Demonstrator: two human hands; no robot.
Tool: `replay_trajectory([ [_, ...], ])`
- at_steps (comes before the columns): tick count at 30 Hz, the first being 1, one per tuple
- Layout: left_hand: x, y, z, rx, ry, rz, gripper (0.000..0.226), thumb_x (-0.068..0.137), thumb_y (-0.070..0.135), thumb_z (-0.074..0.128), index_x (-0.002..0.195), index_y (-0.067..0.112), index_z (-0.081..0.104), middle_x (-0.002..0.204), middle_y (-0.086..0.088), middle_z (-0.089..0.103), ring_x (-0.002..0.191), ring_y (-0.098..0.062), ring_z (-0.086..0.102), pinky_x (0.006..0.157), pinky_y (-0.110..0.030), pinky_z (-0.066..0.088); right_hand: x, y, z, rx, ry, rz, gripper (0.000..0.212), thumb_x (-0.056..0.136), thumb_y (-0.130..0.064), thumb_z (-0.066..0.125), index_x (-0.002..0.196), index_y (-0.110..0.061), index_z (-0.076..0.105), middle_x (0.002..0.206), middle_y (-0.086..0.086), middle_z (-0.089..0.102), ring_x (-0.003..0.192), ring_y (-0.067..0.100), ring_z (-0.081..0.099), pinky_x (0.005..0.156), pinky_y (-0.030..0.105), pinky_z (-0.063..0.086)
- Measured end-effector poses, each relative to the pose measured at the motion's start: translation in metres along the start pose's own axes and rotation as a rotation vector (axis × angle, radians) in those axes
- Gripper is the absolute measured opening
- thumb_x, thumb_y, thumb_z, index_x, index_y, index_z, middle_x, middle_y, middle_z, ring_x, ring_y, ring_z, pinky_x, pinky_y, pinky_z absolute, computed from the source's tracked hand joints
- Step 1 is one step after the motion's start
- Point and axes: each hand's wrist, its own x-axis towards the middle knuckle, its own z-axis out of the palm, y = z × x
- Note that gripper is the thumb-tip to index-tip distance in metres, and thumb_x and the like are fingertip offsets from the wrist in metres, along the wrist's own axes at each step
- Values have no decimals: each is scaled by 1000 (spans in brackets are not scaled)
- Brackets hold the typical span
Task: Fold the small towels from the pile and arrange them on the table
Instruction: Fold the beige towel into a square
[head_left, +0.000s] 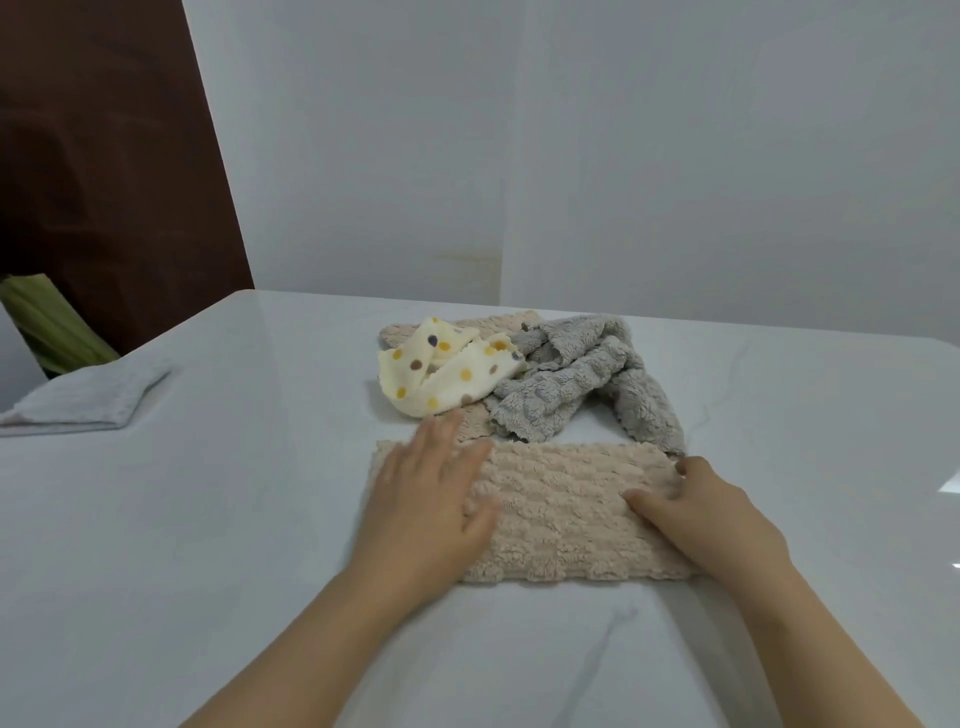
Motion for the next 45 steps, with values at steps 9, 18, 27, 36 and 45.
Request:
replay_trajectory([
  [9, 4, 9, 14, 187, -325, -80, 59, 91, 62, 16, 145, 43, 0, 158, 6, -8, 145, -21, -11, 117, -44, -6, 6, 7, 2, 159, 127, -118, 29, 87, -26, 56, 63, -20, 41, 66, -6, 47, 76, 25, 48, 58, 32, 31],
  [18, 5, 48, 22, 134, -225, -147, 60, 91, 59, 23, 146, 40, 8, 158, 1, 4, 145, -24, -1, 115, -50, -4, 8, 24, -14, 448, 108, 15, 16, 84, -23, 60, 85, -7, 60, 73, 3, 55, 70, 20, 51, 55, 28, 35],
  [27, 6, 60, 32, 161, -269, -100, 64, 88, 68, 15, 145, 43, 3, 158, 4, -7, 144, -28, -14, 112, -55, -10, 11, 25, -17, 534, 45, 37, 22, 76, -11, 64, 61, -7, 47, 56, 6, 42, 54, 20, 38, 48, 26, 28],
  [36, 12, 50, 16, 78, -258, -57, 57, 92, 60, 20, 145, 42, 10, 158, 6, 0, 146, -19, -4, 116, -47, -2, 9, 14, -11, 990, -63, 34, 9, 82, -10, 59, 89, -10, 53, 81, 13, 49, 73, 24, 47, 58, 28, 37],
  [45, 1, 4, 17, 117, -220, -50, 74, 77, 76, 10, 144, 45, 13, 156, 16, 4, 145, -14, -2, 117, -41, 1, 2, -4, -7, 1086, -56, -57, 6, 83, -11, 61, 82, -6, 59, 81, 15, 59, 75, 26, 56, 66, 35, 45],
])
